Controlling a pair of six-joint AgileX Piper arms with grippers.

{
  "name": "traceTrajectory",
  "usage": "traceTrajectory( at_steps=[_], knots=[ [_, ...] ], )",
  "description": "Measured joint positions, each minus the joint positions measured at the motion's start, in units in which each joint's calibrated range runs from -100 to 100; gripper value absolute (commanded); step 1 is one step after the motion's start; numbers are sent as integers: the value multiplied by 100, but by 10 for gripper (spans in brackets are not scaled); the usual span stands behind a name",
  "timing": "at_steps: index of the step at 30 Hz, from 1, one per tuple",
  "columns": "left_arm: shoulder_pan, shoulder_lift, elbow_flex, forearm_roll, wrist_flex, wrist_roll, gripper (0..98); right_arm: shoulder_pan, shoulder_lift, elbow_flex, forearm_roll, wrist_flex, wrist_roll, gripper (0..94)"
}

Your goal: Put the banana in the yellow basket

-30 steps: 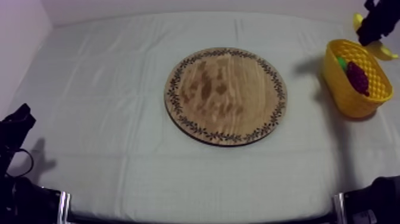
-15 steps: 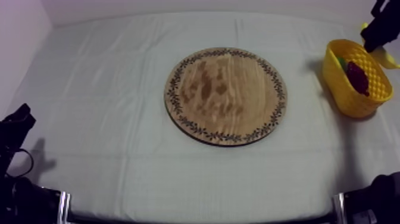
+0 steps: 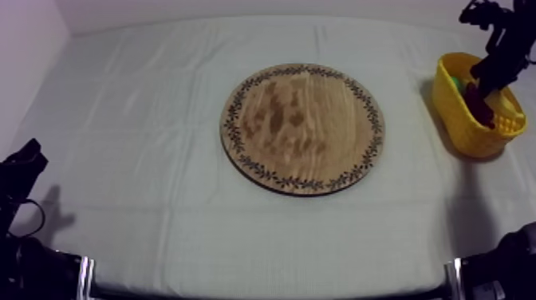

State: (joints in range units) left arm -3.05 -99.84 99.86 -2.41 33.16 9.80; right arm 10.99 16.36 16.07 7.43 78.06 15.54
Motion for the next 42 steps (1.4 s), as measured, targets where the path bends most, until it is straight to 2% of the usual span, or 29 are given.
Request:
traceTrajectory(
  at_steps=[8, 11, 15, 25, 31, 42],
  knots=[
    [0, 0, 0, 0, 0, 0, 1, -11, 297, -83, 35, -214, -75, 665],
    [0, 0, 0, 0, 0, 0, 1, -30, 334, -52, 40, -225, -102, 740],
    [0, 0, 0, 0, 0, 0, 1, -30, 343, -36, 40, -233, -125, 789],
    [0, 0, 0, 0, 0, 0, 1, -2, 165, 15, 40, -285, -121, 827],
    [0, 0, 0, 0, 0, 0, 1, 31, -244, 121, 40, -245, -39, 758],
    [0, 0, 0, 0, 0, 0, 1, 206, -1396, 116, -175, 169, 271, 611]
  ],
)
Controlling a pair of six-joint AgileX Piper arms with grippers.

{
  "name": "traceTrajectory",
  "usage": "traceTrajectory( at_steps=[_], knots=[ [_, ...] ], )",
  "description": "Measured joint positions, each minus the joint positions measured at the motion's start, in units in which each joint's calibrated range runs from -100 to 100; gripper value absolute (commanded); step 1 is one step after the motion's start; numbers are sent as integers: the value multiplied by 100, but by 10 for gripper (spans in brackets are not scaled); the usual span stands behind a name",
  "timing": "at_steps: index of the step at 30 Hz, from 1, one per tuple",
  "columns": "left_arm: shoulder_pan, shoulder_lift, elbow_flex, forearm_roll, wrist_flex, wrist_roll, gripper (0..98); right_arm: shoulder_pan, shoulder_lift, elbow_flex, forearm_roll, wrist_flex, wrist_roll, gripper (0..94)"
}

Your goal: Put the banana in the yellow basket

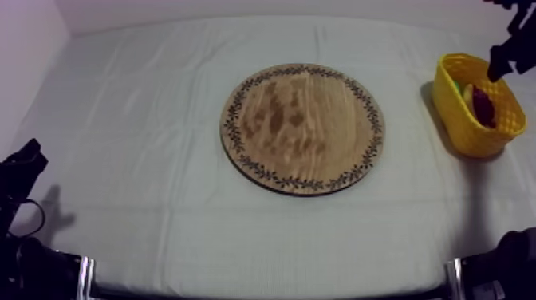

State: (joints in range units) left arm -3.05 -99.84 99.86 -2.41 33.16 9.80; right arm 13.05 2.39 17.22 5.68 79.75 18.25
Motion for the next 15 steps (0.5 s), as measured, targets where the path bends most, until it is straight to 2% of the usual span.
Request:
traceTrajectory(
  at_steps=[9, 15],
  knots=[
    [0, 0, 0, 0, 0, 0, 1, 169, -1202, 312, -106, 86, 176, 477],
    [0, 0, 0, 0, 0, 0, 1, 294, -2014, 872, -197, -142, 198, 390]
  ],
)
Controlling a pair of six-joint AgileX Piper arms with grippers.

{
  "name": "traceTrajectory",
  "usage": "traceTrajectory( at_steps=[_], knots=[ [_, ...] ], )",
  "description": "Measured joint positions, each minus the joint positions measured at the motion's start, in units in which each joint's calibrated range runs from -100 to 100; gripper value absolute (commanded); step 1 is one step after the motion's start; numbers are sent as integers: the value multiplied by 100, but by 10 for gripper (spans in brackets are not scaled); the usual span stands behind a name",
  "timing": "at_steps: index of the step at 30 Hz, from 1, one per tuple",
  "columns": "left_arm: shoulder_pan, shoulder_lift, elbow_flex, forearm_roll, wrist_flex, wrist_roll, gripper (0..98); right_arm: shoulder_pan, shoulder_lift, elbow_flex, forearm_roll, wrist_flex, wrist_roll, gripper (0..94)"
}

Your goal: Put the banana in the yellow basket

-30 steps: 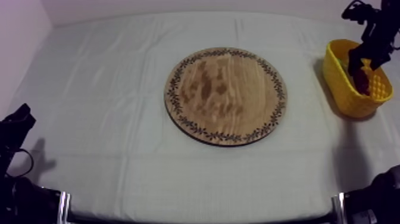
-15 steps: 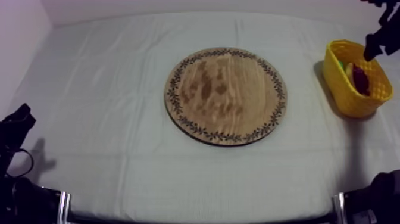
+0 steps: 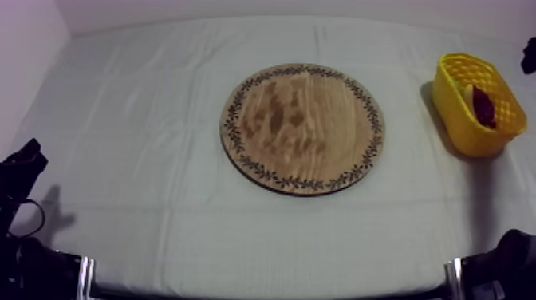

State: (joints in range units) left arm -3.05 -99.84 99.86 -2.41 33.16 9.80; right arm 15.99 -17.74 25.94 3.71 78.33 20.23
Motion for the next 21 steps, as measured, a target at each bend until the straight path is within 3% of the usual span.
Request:
traceTrajectory(
  at_steps=[7, 13, 21],
  knots=[
    [0, 0, 0, 0, 0, 0, 1, 68, -1032, 933, 7, -653, -303, 163],
    [0, 0, 0, 0, 0, 0, 1, 60, -2024, 1963, -27, -1321, -660, 72],
    [0, 0, 0, 0, 0, 0, 1, -239, -3274, 3150, -371, -1608, -623, 7]
  ],
)
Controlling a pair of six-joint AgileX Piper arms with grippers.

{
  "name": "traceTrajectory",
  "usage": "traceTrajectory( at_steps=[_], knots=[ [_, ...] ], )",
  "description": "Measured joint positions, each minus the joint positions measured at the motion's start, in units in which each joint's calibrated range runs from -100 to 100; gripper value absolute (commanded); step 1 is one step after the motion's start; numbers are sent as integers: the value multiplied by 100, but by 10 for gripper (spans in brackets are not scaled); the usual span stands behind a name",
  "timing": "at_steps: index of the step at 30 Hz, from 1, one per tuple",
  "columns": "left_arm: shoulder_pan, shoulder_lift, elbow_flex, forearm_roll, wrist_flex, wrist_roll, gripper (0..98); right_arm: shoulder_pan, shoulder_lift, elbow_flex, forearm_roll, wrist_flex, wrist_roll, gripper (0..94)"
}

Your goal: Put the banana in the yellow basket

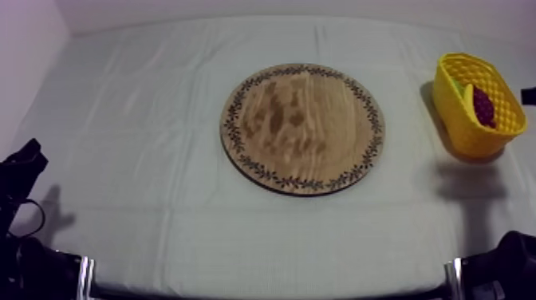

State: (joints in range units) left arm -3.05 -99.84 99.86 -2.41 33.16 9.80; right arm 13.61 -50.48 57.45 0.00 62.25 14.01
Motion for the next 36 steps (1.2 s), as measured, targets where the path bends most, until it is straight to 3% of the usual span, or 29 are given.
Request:
traceTrajectory(
  at_steps=[5, 14, 20, 24, 30, 36],
  knots=[
    [0, 0, 0, 0, 0, 0, 1, -71, -797, 633, -402, -392, -53, 4],
    [0, 0, 0, 0, 0, 0, 1, -40, -2396, 2202, -1169, -1628, 412, 3],
    [0, 0, 0, 0, 0, 0, 1, 3, -3277, 3198, -1466, -2239, 622, 3],
    [0, 0, 0, 0, 0, 2, 1, -37, -3779, 3644, -1339, -2117, 476, 3],
    [0, 0, 0, 0, 0, 2, 1, -311, -4370, 3914, -684, -1860, -251, 4],
    [0, 0, 0, 0, 0, 2, 1, -580, -4518, 4176, -250, -2433, -898, 4]
  ],
)
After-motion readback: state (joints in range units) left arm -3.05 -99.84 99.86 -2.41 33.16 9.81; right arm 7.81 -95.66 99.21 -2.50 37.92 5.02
